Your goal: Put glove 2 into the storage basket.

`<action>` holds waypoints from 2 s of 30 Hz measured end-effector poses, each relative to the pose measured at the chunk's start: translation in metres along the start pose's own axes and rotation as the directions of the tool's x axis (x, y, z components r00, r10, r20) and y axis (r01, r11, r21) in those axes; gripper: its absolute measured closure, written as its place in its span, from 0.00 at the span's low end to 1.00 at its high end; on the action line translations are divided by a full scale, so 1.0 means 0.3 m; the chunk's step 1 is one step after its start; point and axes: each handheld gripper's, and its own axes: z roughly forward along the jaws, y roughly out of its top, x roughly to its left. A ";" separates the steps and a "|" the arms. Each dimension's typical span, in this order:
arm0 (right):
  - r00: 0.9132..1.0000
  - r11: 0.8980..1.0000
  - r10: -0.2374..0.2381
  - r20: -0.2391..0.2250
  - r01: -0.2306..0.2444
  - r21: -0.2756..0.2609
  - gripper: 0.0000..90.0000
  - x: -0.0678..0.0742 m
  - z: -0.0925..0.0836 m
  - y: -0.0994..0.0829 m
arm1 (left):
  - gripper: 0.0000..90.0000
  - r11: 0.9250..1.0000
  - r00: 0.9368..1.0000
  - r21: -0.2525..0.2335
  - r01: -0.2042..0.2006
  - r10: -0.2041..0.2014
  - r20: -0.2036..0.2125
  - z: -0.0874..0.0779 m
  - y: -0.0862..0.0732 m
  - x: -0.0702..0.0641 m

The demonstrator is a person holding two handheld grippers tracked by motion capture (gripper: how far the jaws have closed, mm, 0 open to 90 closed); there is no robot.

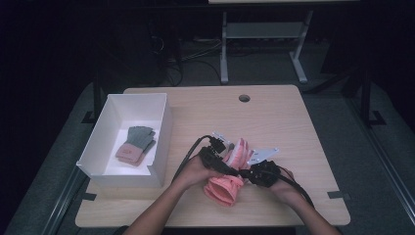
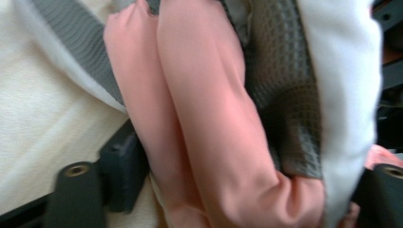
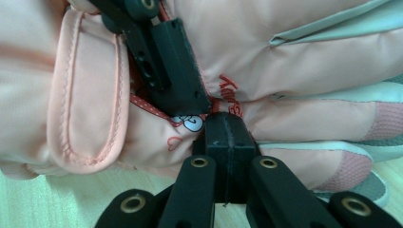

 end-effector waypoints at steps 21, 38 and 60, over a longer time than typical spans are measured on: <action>0.997 0.995 0.051 -0.050 -0.055 -0.083 0.92 -0.013 -0.099 -0.013 | 0.70 0.999 0.999 -0.039 0.026 -0.025 0.039 -0.044 0.004 -0.012; 0.975 0.973 0.207 0.081 -0.197 -0.121 0.29 -0.040 -0.236 -0.141 | 0.69 0.997 0.999 -0.074 0.032 -0.030 0.026 -0.169 0.030 -0.048; 0.969 0.977 0.211 0.126 -0.207 -0.041 0.11 -0.055 -0.198 -0.199 | 0.68 0.993 0.999 -0.116 0.021 -0.026 -0.046 -0.457 0.088 -0.105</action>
